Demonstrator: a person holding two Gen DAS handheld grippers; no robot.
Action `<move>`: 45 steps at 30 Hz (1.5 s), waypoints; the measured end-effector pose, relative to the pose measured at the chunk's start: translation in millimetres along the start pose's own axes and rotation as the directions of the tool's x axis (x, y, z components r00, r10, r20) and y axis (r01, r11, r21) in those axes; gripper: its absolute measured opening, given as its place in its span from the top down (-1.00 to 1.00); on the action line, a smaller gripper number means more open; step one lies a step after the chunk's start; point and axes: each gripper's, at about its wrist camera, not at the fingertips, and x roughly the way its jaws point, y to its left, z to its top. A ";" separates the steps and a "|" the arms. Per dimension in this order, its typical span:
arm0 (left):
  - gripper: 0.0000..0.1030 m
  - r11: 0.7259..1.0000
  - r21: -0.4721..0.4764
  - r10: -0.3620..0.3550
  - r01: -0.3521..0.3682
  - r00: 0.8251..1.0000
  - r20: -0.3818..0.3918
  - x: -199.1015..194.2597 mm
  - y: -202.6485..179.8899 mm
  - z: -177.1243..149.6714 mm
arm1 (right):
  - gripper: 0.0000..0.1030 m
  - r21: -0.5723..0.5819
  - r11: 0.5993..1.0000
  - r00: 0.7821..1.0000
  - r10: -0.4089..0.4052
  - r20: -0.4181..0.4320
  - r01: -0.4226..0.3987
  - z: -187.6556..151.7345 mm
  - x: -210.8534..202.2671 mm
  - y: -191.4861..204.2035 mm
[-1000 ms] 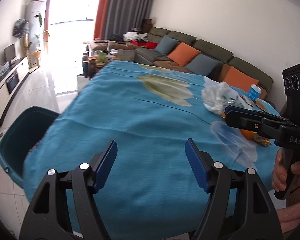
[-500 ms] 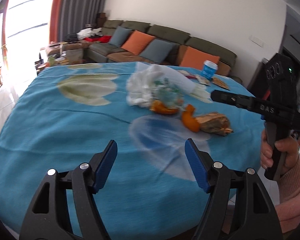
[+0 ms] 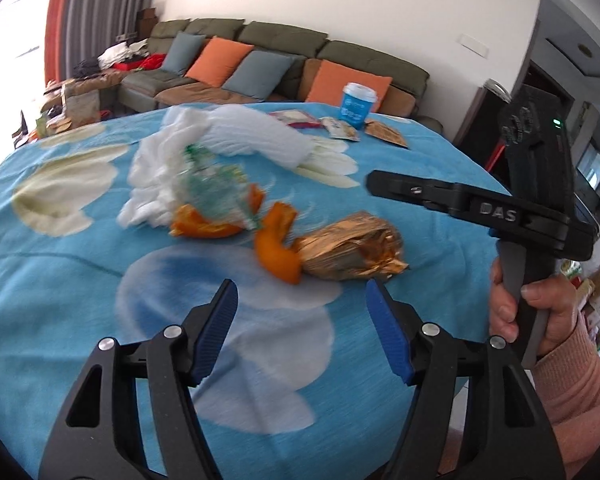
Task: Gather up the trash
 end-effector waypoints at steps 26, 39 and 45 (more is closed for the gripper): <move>-0.04 0.981 -0.165 0.103 -0.098 0.994 0.023 10.0 68.7 56.2 | 0.11 -0.013 0.997 0.996 0.074 -0.052 -0.075 50.1 51.9 4.7; 0.97 0.974 -0.227 0.007 -0.010 1.000 -0.011 25.3 79.0 52.0 | 0.11 -0.091 0.984 0.974 0.138 -0.180 -0.156 26.3 60.9 30.5; 0.06 0.977 -0.214 0.032 -0.024 0.999 0.034 13.2 76.7 53.3 | 0.11 -0.124 0.979 0.964 0.129 -0.234 -0.161 17.6 63.5 38.4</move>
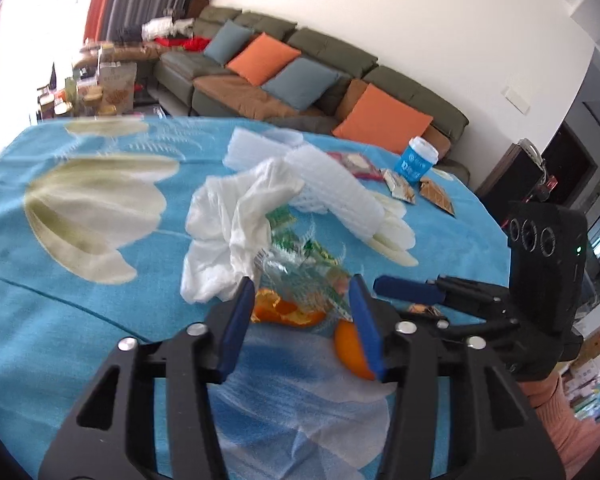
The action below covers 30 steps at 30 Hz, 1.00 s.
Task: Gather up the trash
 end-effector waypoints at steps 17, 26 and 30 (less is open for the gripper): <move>0.99 0.999 -0.035 -0.037 0.035 0.997 -0.066 18.9 3.3 5.3 | 0.74 0.006 1.000 1.000 0.024 -0.016 -0.024 -3.5 -0.3 -4.2; 0.08 1.000 0.009 0.007 -0.007 1.000 0.007 -0.2 -4.7 9.2 | 0.78 0.004 0.999 0.999 0.033 0.002 -0.033 -3.4 -6.2 -3.9; -0.15 1.000 0.028 0.013 -0.013 1.000 0.009 5.2 -11.3 18.5 | 0.78 -0.006 1.000 1.000 0.026 -0.002 -0.026 -3.6 -6.2 -2.0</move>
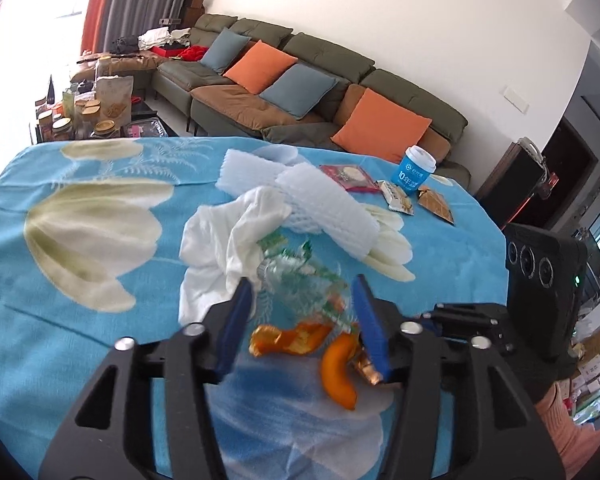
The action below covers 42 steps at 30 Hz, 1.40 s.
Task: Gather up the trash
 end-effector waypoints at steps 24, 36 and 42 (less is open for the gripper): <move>0.29 0.998 -0.043 -0.043 0.044 0.999 0.012 -19.2 13.4 -10.8 | 0.09 0.147 0.975 0.977 -0.182 0.113 0.164 48.9 -2.9 -48.4; 0.28 0.994 -0.103 -0.042 0.045 0.999 0.033 -44.8 39.5 -27.4 | 0.41 0.010 0.938 0.938 -0.346 0.010 0.346 62.2 37.8 -41.5; 0.28 0.993 -0.117 -0.027 0.033 0.998 0.050 -57.3 51.5 -36.0 | 0.80 0.029 0.947 0.947 -0.320 0.042 0.319 55.5 21.8 -41.7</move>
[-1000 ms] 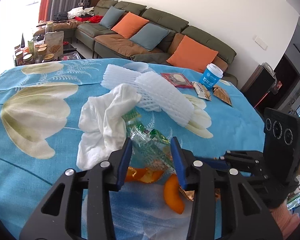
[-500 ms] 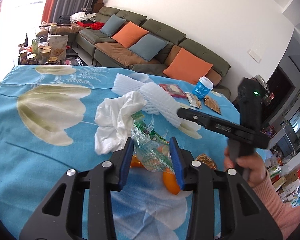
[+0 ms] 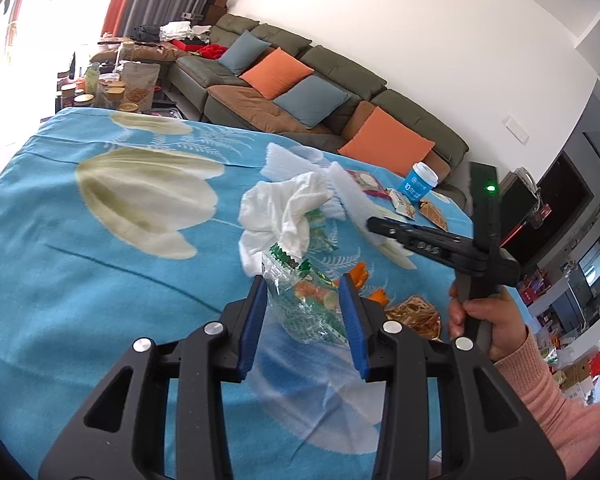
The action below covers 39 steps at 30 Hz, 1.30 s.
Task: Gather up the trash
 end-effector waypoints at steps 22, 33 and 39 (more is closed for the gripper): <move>0.29 0.990 -0.042 0.141 -0.137 0.983 0.115 -85.1 38.6 -34.3 | 0.80 -0.143 0.940 0.940 0.325 0.106 -0.309 -30.8 -75.9 98.9; 0.29 0.970 -0.095 0.235 -0.222 0.959 0.158 -131.3 65.2 -53.6 | 0.79 -0.248 0.871 0.899 0.438 -0.001 -0.424 -33.0 -48.5 180.5; 0.28 0.950 -0.151 0.298 -0.273 0.937 0.181 -159.1 88.5 -62.0 | 0.79 -0.314 0.829 0.880 0.471 -0.053 -0.463 -32.4 -35.7 226.2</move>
